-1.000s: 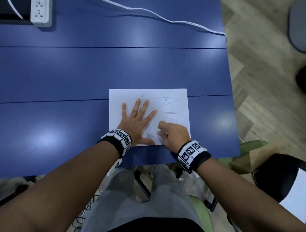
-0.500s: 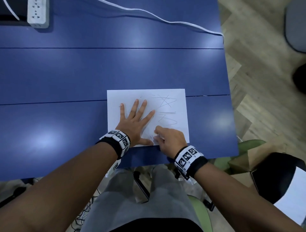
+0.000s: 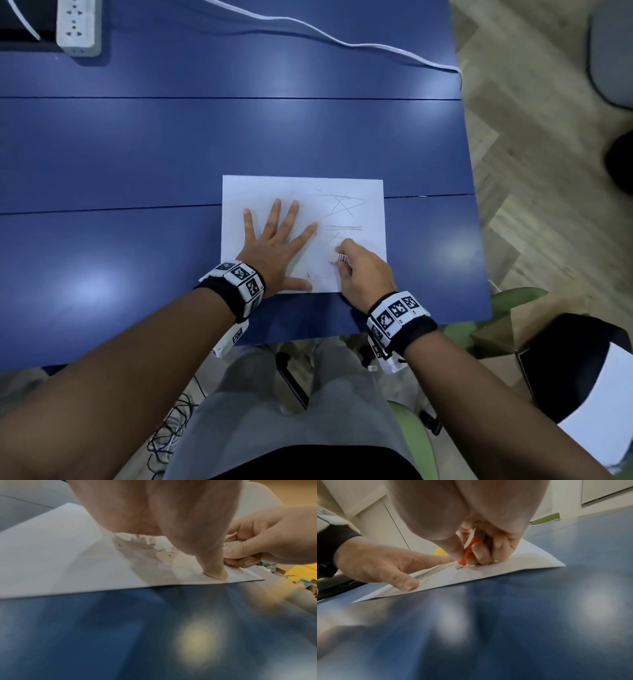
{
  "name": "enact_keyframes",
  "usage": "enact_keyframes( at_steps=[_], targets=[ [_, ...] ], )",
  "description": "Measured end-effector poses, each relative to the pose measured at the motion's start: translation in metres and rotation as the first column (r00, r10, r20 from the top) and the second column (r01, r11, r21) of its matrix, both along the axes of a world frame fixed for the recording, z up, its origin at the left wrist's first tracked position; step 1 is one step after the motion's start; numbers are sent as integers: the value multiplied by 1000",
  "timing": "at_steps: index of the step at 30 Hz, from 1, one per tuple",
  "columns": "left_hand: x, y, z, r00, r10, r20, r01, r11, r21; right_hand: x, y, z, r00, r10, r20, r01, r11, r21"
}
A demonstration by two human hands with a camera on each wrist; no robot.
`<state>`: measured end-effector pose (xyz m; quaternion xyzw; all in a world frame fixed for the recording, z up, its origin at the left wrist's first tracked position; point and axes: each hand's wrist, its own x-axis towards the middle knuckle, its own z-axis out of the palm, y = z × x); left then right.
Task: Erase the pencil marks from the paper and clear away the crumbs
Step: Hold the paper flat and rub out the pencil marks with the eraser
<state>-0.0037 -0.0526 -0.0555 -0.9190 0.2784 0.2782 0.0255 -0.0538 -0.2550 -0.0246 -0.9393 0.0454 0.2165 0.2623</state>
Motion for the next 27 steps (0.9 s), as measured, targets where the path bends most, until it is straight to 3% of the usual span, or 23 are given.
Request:
enact_keyframes(
  at_steps=[10, 15, 19, 23, 27],
  targets=[
    [-4, -8, 0, 998, 3, -55, -6, 998, -57, -7, 5, -1, 999, -3, 33, 4, 999, -32],
    [-2, -9, -2, 998, -2, -58, 0, 999, -33, -18, 12, 0, 981, 182, -64, -184, 983, -28],
    [-3, -8, -2, 999, 0, -54, -2, 999, -36, -2, 4, 0, 999, 45, 23, -44, 996, -72],
    [-3, -9, -3, 998, -2, -56, 0, 999, -40, -18, 15, 2, 977, 204, -69, -205, 979, -16],
    [-3, -9, -3, 998, 4, -57, -7, 999, -51, -6, 8, -2, 994, 100, -33, -101, 993, -57]
  ],
)
